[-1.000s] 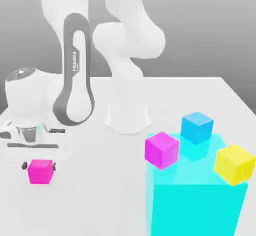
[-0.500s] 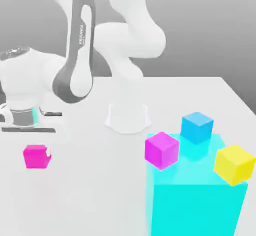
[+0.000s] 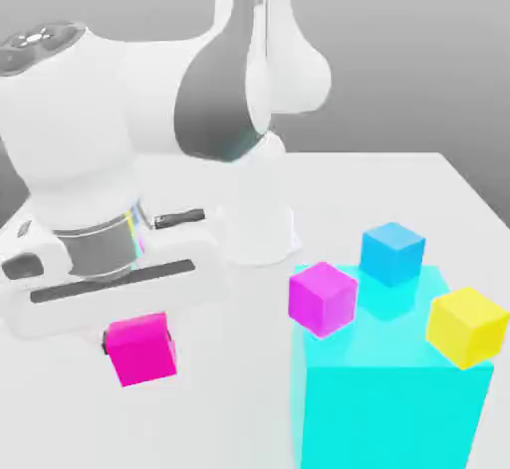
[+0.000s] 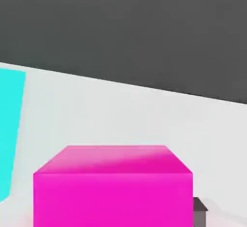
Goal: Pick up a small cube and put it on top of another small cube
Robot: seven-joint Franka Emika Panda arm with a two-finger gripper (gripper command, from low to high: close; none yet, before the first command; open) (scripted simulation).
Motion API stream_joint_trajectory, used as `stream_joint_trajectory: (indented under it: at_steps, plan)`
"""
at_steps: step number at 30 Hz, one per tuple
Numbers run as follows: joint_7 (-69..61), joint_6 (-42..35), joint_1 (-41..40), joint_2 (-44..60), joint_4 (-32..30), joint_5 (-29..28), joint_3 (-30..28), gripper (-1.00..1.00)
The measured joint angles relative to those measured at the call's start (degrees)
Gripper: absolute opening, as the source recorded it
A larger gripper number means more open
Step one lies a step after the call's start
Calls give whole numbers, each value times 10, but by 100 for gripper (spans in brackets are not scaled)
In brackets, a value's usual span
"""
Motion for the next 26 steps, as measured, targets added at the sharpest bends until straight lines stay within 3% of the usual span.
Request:
stream_joint_trajectory:
  at_steps: [5,9,18,22,23,26]
  plan:
    - [71,-112,94,-42,61,20,51,-100]
    - [146,-166,157,-119,52,24,79,-100]
    - [274,-82,153,-285,-127,-54,134,-100]
    - [287,7,150,-266,-191,-62,145,-100]
    - [287,20,149,-262,-199,-62,147,100]
    - [287,20,149,-262,-199,-62,147,100]
